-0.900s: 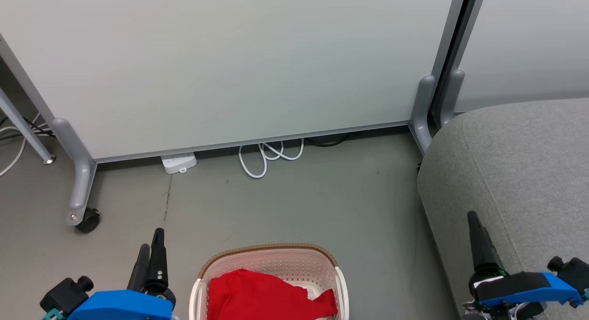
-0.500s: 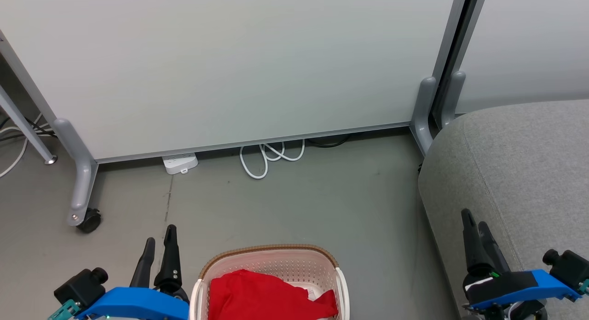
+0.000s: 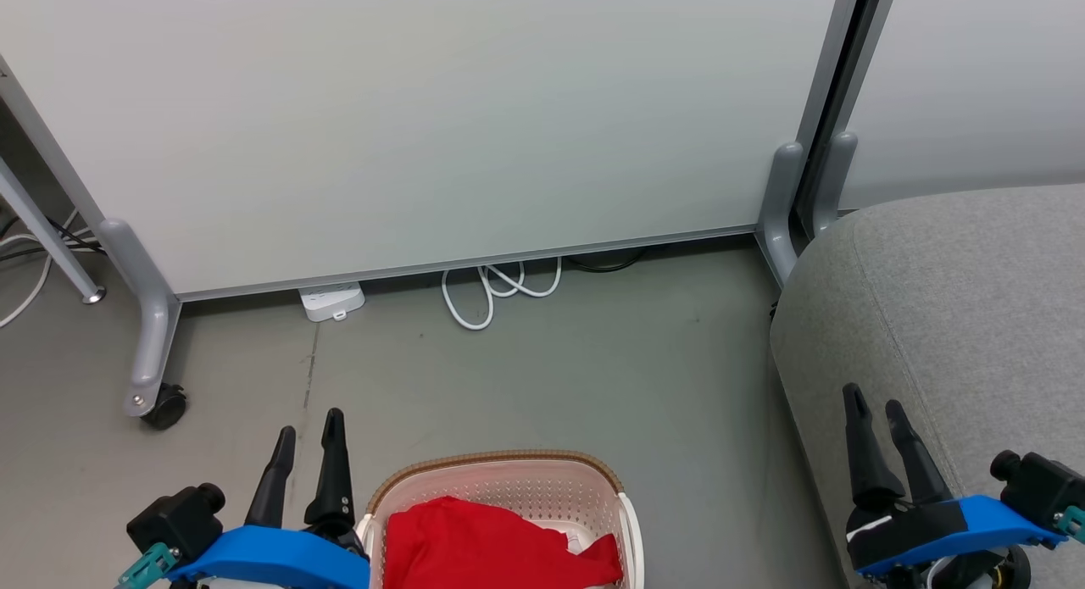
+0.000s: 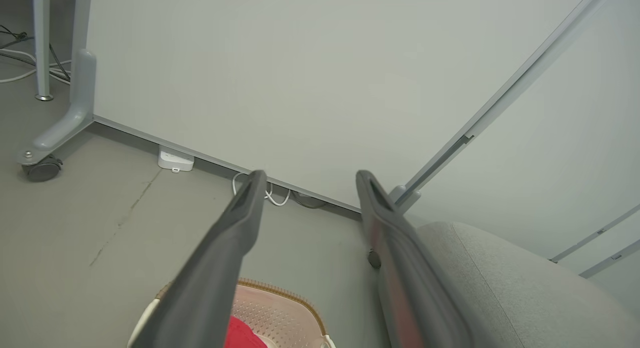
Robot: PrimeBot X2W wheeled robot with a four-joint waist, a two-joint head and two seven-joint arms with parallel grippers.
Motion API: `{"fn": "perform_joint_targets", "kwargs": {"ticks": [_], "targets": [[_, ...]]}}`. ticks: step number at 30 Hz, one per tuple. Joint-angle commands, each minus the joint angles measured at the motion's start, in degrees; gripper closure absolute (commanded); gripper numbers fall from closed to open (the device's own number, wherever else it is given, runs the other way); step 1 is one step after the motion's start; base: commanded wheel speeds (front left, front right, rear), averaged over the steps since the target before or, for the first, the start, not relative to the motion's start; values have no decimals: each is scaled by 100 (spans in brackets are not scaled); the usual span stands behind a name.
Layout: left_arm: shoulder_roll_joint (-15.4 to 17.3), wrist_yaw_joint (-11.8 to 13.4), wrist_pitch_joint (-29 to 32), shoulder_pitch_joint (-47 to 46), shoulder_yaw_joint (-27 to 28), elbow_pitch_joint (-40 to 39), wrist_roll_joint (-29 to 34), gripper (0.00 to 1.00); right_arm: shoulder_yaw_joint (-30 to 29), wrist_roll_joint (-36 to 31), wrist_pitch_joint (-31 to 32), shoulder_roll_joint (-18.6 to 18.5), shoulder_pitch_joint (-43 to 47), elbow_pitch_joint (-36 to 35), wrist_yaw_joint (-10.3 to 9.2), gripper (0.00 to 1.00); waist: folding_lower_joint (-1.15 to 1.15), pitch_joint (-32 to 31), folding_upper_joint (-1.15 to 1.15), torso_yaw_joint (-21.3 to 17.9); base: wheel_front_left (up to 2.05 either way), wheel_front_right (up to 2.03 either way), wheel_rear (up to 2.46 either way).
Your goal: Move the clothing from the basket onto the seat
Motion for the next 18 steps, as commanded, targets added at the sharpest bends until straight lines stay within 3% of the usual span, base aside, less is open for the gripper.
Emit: {"fn": "perform_joint_targets", "kwargs": {"ticks": [1,18], "targets": [[42,30,-69,-138,-21,-65,115,0,13,-158,-32,-25,2,-88,0,0,0,-1,0,2,0,0,0],[-6,68,-320,-148,-91,-136,872,0,17,-1201,-132,-28,63,-198,0,0,0,10,0,-8,0,0,0]]}}
